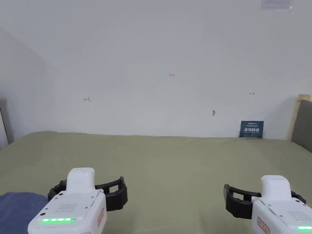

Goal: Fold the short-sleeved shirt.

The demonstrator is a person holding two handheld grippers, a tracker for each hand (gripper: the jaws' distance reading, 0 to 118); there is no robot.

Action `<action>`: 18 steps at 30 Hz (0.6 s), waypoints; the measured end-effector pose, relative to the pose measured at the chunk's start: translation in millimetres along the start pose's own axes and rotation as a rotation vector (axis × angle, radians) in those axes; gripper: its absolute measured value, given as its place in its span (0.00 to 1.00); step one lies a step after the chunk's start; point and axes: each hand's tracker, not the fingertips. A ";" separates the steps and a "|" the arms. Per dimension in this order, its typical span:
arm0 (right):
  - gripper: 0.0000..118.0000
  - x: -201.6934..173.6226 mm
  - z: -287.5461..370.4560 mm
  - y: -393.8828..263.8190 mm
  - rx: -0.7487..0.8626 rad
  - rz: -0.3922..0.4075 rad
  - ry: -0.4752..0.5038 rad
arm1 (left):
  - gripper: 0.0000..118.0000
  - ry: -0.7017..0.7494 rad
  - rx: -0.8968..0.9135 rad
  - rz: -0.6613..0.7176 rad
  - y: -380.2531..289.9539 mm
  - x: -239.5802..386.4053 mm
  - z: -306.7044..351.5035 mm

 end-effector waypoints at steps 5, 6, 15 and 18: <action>1.00 -3.1 -2.1 0.8 0.002 0.031 0.002 | 1.00 -0.014 -0.011 0.014 -0.4 6.5 6.2; 1.00 -3.6 -0.9 1.3 0.008 0.033 0.005 | 1.00 -0.004 0.000 0.004 -1.5 2.3 0.1; 1.00 -2.1 2.9 4.0 0.019 0.019 -0.004 | 1.00 -0.004 0.022 -0.006 0.7 2.0 2.6; 1.00 -0.5 3.4 3.8 0.020 0.007 -0.016 | 1.00 -0.009 0.028 0.033 2.0 0.6 2.5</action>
